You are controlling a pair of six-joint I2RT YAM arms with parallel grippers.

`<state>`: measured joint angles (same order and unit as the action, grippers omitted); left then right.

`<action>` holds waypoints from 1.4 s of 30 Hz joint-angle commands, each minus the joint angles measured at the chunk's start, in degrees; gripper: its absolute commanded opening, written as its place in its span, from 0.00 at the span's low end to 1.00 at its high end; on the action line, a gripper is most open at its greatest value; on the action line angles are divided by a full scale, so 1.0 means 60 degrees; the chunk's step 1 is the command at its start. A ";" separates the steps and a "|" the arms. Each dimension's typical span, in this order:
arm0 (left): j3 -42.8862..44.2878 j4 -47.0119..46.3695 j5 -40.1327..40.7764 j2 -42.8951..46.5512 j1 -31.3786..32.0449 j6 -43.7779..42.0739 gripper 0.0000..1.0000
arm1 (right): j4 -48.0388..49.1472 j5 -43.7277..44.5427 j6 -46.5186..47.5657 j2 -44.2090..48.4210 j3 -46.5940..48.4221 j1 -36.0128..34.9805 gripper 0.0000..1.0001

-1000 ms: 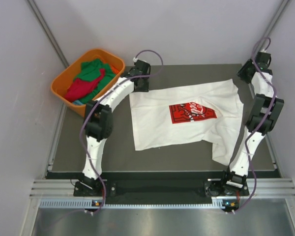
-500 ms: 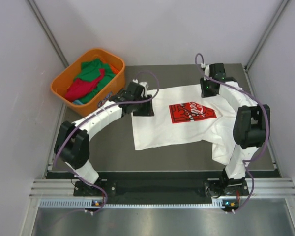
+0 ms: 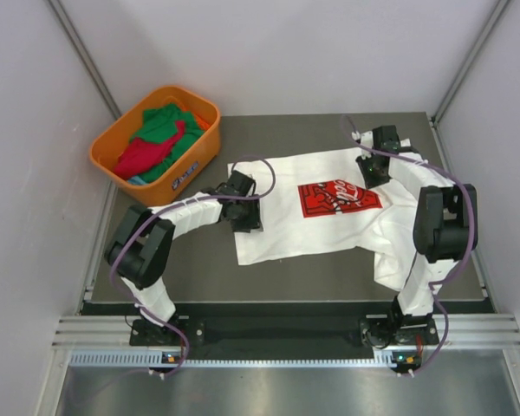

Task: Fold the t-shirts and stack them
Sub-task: Fold the tshirt

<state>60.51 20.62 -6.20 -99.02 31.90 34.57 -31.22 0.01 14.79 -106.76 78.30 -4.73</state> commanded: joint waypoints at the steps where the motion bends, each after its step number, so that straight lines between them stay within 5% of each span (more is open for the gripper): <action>1: -0.0168 0.0048 0.0943 -0.0195 0.0015 0.0259 0.48 | 0.0310 0.0144 0.0582 0.0317 -0.0100 -0.0002 0.23; 6: -0.0036 0.0781 0.2655 -0.0488 -0.0014 0.0113 0.48 | 0.0575 0.0671 0.0992 0.0391 -0.0408 -0.0002 0.21; 16: 0.0139 0.1119 0.3537 -0.0883 -0.0262 0.0054 0.48 | 0.1380 0.1374 0.1476 0.0567 -0.1376 0.0012 0.20; 29: 0.0432 0.1134 0.3027 -0.0826 -0.0541 0.0084 0.47 | 0.1703 0.1580 0.1710 0.0802 -0.1493 0.0012 0.22; 42: 0.1457 0.1748 0.2264 0.0902 -0.0541 -0.0165 0.50 | 0.1571 0.1229 0.1798 0.0230 -0.1332 0.0246 0.22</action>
<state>65.69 29.58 7.92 -98.41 28.80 34.72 -23.35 8.71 24.99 -104.84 69.36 -4.36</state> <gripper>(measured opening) 0.502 0.224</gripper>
